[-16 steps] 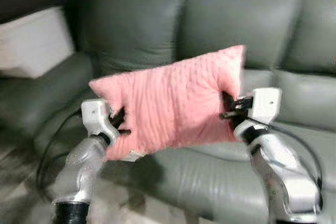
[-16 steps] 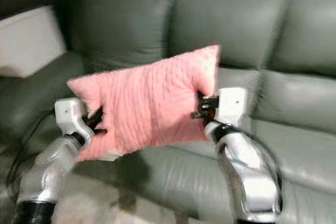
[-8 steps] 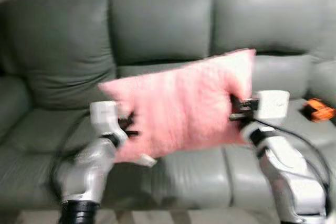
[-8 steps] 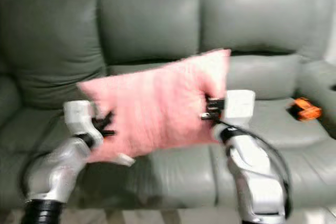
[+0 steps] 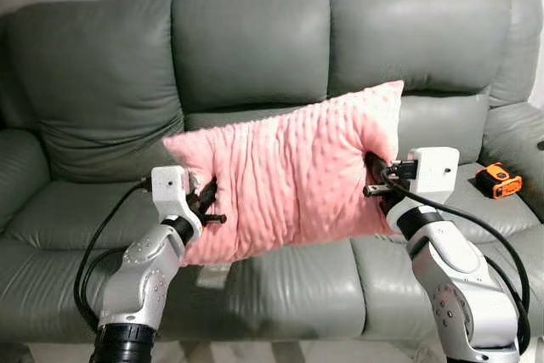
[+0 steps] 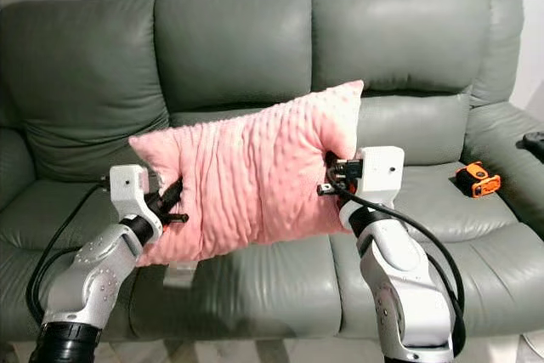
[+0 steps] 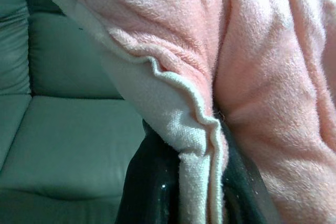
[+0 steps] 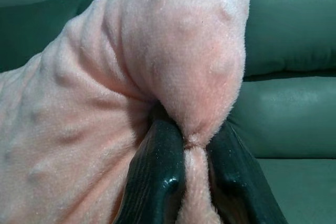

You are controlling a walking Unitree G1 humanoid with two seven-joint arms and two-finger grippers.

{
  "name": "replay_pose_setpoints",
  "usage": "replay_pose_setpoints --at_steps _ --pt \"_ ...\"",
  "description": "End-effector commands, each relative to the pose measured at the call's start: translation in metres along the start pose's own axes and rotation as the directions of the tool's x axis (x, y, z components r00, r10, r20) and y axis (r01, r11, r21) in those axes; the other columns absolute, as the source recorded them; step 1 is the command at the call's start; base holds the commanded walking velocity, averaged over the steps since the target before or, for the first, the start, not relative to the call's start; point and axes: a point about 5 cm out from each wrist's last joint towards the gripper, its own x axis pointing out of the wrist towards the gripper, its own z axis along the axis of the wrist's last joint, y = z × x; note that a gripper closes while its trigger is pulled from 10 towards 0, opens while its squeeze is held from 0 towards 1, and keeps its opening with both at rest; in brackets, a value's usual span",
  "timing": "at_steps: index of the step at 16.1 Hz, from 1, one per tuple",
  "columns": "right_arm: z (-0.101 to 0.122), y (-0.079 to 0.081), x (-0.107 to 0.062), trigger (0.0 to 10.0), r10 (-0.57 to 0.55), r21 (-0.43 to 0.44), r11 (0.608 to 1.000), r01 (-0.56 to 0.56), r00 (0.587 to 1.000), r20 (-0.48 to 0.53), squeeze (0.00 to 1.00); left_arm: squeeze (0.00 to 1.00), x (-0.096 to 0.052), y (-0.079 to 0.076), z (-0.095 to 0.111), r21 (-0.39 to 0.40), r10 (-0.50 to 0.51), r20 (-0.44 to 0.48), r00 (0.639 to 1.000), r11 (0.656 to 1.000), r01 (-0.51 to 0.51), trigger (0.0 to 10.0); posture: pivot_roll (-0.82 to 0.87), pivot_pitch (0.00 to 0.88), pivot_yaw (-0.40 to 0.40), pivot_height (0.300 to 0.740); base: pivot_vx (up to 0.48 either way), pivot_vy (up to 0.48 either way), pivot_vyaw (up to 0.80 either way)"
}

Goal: Move the pillow to the sofa

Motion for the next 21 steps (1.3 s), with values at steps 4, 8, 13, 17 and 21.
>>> replay_pose_setpoints --at_steps 4,8,13,17,21 --pt "-0.001 0.0 0.005 10.0 -0.014 0.019 1.0 0.014 1.0 0.015 0.0 0.0 0.012 0.009 0.004 0.075 0.013 -0.006 1.0 0.997 -0.012 10.0 -0.21 0.0 0.076 0.74 0.0 0.0 0.0" --pt "-0.01 -0.007 0.007 10.0 -0.089 0.081 0.993 0.09 0.996 -0.014 0.0 0.0 0.024 0.017 -0.009 0.129 0.015 -0.058 0.998 0.992 -0.007 10.0 -0.22 0.0 0.102 0.74 0.0 0.0 0.0" --pt "-0.036 -0.015 -0.006 10.0 -0.225 0.18 0.953 0.243 0.967 -0.118 0.0 0.0 0.024 0.01 -0.008 0.17 -0.032 -0.038 0.999 0.985 0.038 10.0 -0.18 0.147 0.156 0.74 0.0 0.0 0.0" --pt "-0.051 -0.032 -0.006 10.0 -0.225 0.146 0.954 0.262 0.947 -0.23 0.0 0.0 0.03 0.012 -0.012 0.224 -0.013 -0.06 0.998 0.974 0.027 10.0 -0.18 0.249 0.162 0.74 0.0 0.0 0.0" --pt "-0.057 -0.041 0.014 10.0 -0.142 0.113 0.977 0.178 0.952 -0.273 0.0 0.0 0.043 0.017 -0.005 0.202 0.06 -0.012 0.998 0.978 -0.056 10.0 -0.18 0.299 0.15 0.74 0.0 0.0 0.0"
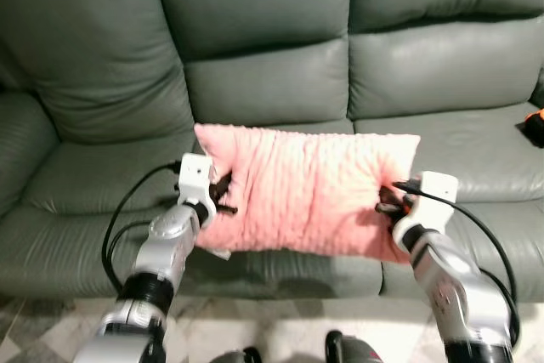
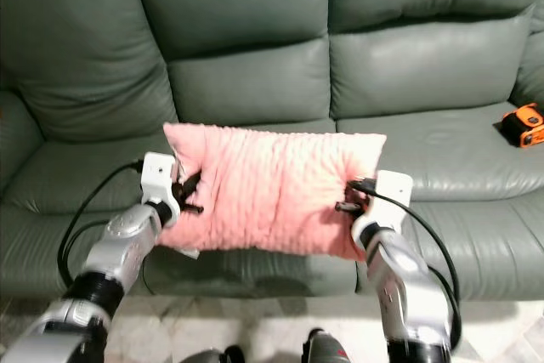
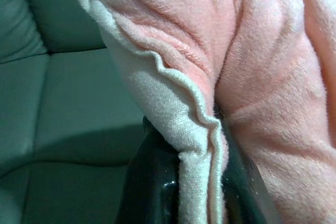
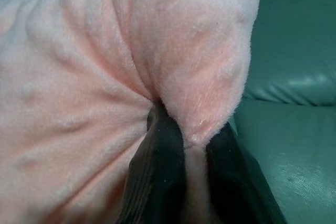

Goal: Move the pillow to the sofa

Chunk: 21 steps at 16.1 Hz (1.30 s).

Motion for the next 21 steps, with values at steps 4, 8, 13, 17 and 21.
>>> replay_pose_setpoints --at_steps 4,8,13,17,21 --pt "-0.012 0.001 0.032 10.0 0.07 -0.042 0.996 -0.072 0.996 -0.058 0.0 0.0 0.0 0.018 -0.013 0.07 0.157 -0.046 0.987 0.986 -0.154 10.0 -0.19 0.335 0.141 0.74 0.0 0.0 0.0" --pt "-0.005 0.016 0.053 10.0 0.133 -0.072 0.988 -0.135 0.99 -0.041 0.0 0.0 -0.003 0.041 -0.006 0.029 0.289 -0.051 0.956 0.957 -0.288 10.0 -0.19 0.355 0.136 0.74 0.0 0.0 0.0" --pt "0.012 0.025 0.066 10.0 0.132 -0.095 0.987 -0.126 0.989 0.059 0.34 0.0 0.005 0.039 0.012 0.004 0.315 -0.004 0.949 0.949 -0.315 10.0 -0.21 0.384 0.133 0.74 0.0 0.0 0.0" --pt "0.02 0.031 0.068 10.0 0.149 -0.069 0.988 -0.141 0.98 0.133 1.0 1.0 0.008 0.039 0.021 -0.004 0.323 0.037 0.946 0.946 -0.324 10.0 -0.21 0.388 0.133 0.74 0.0 0.0 0.0" --pt "0.013 0.03 0.067 10.0 0.154 -0.062 0.987 -0.148 0.98 0.127 1.0 1.0 0.004 0.046 0.024 0.038 0.388 0.06 0.92 0.92 -0.39 10.0 -0.21 0.387 0.132 0.74 0.0 0.0 0.0"
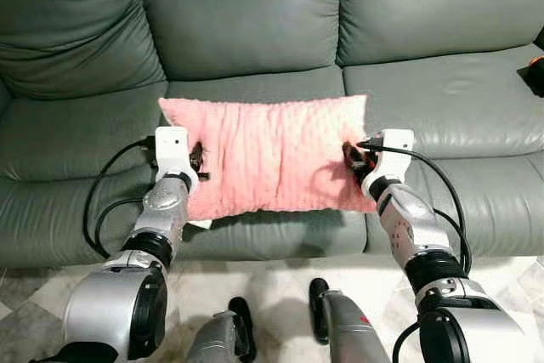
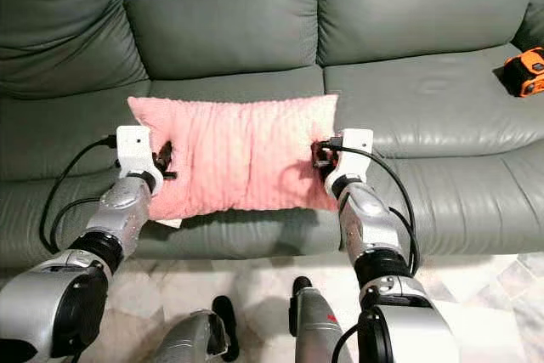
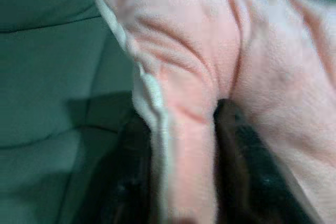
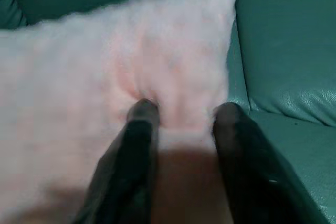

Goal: Move the pillow to the sofa

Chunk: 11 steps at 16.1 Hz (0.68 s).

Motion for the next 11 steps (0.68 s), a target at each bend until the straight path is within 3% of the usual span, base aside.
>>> replay_pose_setpoints --at_steps 1,5,9,11 --pt "-0.013 0.0 -0.003 10.0 0.002 0.028 1.0 -0.001 1.0 -0.027 1.0 1.0 -0.004 0.016 -0.009 0.039 0.066 -0.019 0.998 0.997 -0.065 10.0 -0.21 0.388 0.132 0.74 0.0 0.0 0.0" --pt "-0.026 0.004 -0.007 10.0 0.015 0.037 0.999 -0.013 0.999 -0.052 1.0 1.0 -0.005 0.026 -0.01 0.068 0.125 -0.02 0.992 0.99 -0.123 10.0 -0.21 0.395 0.13 0.74 0.0 0.0 0.0" --pt "-0.029 0.01 -0.01 10.0 0.046 0.036 0.998 -0.045 0.998 -0.042 1.0 1.0 -0.007 0.026 -0.014 0.07 0.113 -0.016 0.994 0.991 -0.111 10.0 -0.21 0.396 0.129 0.74 0.0 0.0 0.0" --pt "-0.034 0.006 -0.019 10.0 0.03 0.016 0.999 -0.029 0.998 -0.06 1.0 1.0 -0.01 0.03 -0.019 0.063 0.074 -0.023 0.997 0.995 -0.073 10.0 -0.2 0.39 0.127 0.74 0.0 0.0 0.0"
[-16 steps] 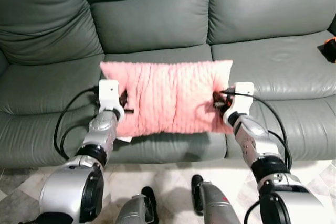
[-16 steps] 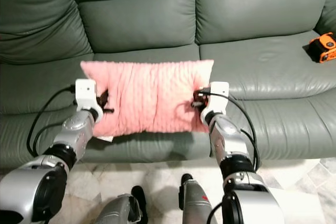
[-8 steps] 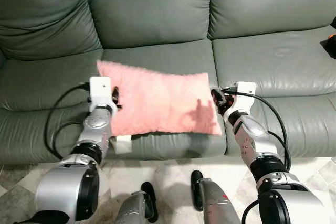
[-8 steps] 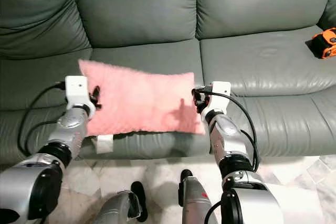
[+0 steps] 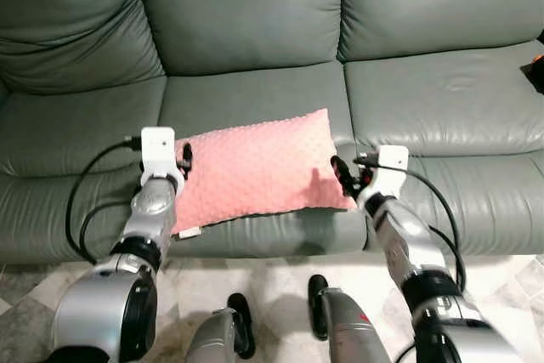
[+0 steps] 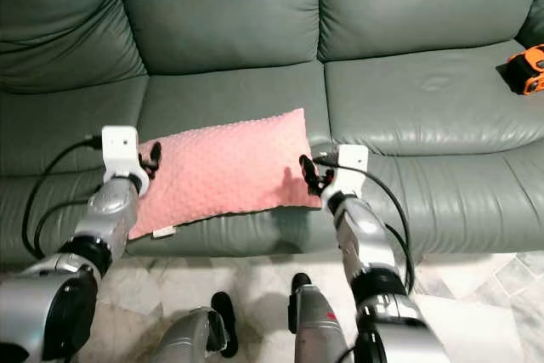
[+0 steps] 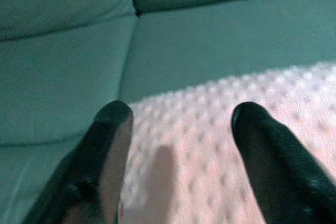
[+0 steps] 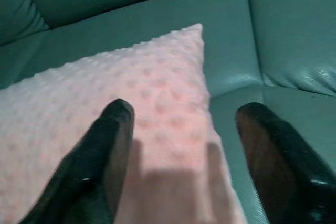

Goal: Move the pillow to the sofa

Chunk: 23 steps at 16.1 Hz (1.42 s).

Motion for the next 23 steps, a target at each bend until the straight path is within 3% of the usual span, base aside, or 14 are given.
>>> replay_pose_setpoints --at_steps 1,3,5,7,9,11,14,17,18,19,23 --pt "-0.016 0.004 -0.012 10.0 0.001 0.026 1.0 0.001 0.998 -0.06 1.0 1.0 -0.008 0.016 -0.019 0.001 -0.011 -0.056 0.998 1.0 0.011 10.0 -0.19 0.386 0.128 0.74 0.0 0.0 0.0" --pt "-0.029 0.013 -0.026 10.0 0.039 0.053 0.998 -0.033 0.992 -0.118 1.0 1.0 -0.016 0.026 -0.04 0.029 -0.034 -0.146 0.989 0.999 0.039 10.0 -0.19 0.378 0.13 0.74 0.0 0.0 0.0" --pt "-0.042 0.024 -0.043 10.0 0.042 0.068 0.997 -0.03 0.982 -0.184 1.0 1.0 -0.034 0.035 -0.075 0.034 -0.063 -0.299 0.952 0.996 0.077 10.0 -0.18 0.367 0.133 0.74 0.0 0.0 0.0" --pt "-0.049 0.033 -0.053 10.0 0.065 0.058 0.997 -0.053 0.971 -0.229 1.0 1.0 -0.043 0.038 -0.089 0.065 -0.069 -0.345 0.936 0.993 0.097 10.0 -0.18 0.361 0.133 0.74 0.0 0.0 0.0" --pt "-0.048 0.052 -0.068 10.0 0.128 0.085 0.99 -0.108 0.951 -0.283 1.0 1.0 -0.058 0.034 -0.115 0.072 -0.091 -0.482 0.871 0.987 0.143 10.0 -0.19 0.356 0.13 0.74 0.0 0.0 0.0" --pt "-0.049 0.066 -0.078 10.0 0.245 0.142 0.968 -0.208 0.906 -0.345 1.0 1.0 -0.061 0.028 -0.12 0.083 -0.103 -0.524 0.845 0.982 0.171 10.0 -0.2 0.358 0.128 0.74 0.0 0.0 0.0" --pt "-0.057 0.052 -0.08 10.0 0.209 0.097 0.978 -0.185 0.893 -0.399 1.0 1.0 -0.063 0.013 -0.125 0.11 -0.142 -0.568 0.811 0.963 0.246 10.0 -0.2 0.364 0.123 0.74 0.0 0.0 0.0" --pt "-0.041 0.051 -0.078 10.0 0.186 0.084 0.983 -0.166 0.905 -0.382 1.0 1.0 -0.066 0.001 -0.13 0.118 -0.122 -0.592 0.796 0.965 0.236 10.0 -0.22 0.375 0.12 0.74 0.0 0.0 0.0" --pt "-0.036 0.051 -0.077 10.0 0.178 0.085 0.984 -0.158 0.915 -0.362 1.0 0.8 -0.066 -0.001 -0.13 0.134 -0.106 -0.586 0.803 0.965 0.225 10.0 -0.22 0.378 0.118 0.74 0.0 0.0 0.0" --pt "-0.034 0.05 -0.077 10.0 0.175 0.085 0.984 -0.155 0.918 -0.357 1.0 0.0 -0.066 -0.003 -0.13 0.135 -0.094 -0.583 0.807 0.968 0.211 10.0 -0.23 0.384 0.116 0.74 0.0 0.0 0.0" --pt "-0.028 0.049 -0.08 10.0 0.166 0.08 0.986 -0.147 0.92 -0.354 1.0 0.0 -0.064 -0.015 -0.128 0.157 -0.059 -0.579 0.813 0.971 0.182 10.0 -0.25 0.393 0.112 0.74 0.0 0.0 0.0"
